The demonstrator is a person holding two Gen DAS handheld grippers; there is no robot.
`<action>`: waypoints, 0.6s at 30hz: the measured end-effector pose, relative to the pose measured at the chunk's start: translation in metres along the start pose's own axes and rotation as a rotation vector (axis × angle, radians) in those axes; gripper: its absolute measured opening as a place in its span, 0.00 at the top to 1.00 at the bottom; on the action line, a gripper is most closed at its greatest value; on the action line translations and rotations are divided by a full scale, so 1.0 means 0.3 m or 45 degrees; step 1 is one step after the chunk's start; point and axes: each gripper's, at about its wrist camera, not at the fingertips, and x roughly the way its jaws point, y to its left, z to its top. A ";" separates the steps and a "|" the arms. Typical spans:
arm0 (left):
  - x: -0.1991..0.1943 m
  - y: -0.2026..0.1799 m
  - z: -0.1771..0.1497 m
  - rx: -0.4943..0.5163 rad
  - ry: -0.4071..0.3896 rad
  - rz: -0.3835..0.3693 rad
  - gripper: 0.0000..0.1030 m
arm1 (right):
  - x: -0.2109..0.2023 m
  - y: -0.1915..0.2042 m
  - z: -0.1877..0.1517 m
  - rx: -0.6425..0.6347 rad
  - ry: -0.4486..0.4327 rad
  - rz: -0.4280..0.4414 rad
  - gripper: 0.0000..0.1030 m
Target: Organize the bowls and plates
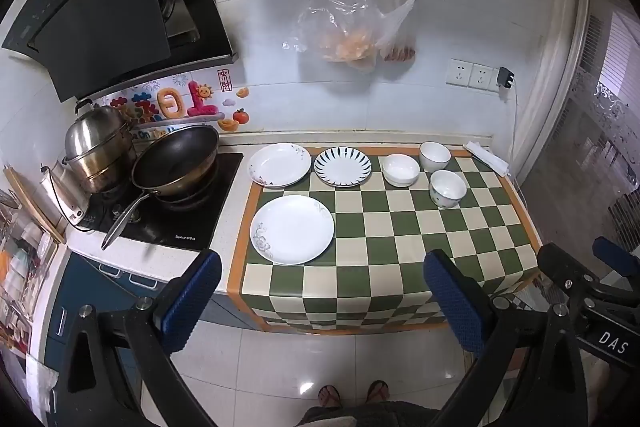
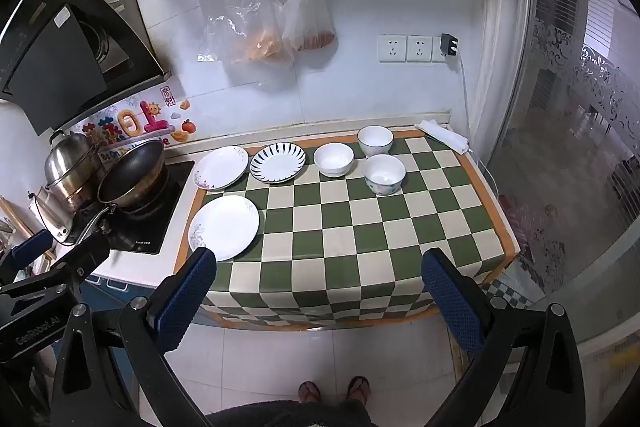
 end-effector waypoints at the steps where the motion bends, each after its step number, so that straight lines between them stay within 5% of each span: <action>1: -0.001 0.000 0.000 -0.001 -0.007 -0.002 0.00 | 0.001 0.001 0.000 -0.002 0.009 -0.005 0.00; 18: 0.000 0.002 0.000 -0.003 -0.003 -0.004 0.00 | 0.002 -0.003 0.001 0.005 0.001 0.002 0.00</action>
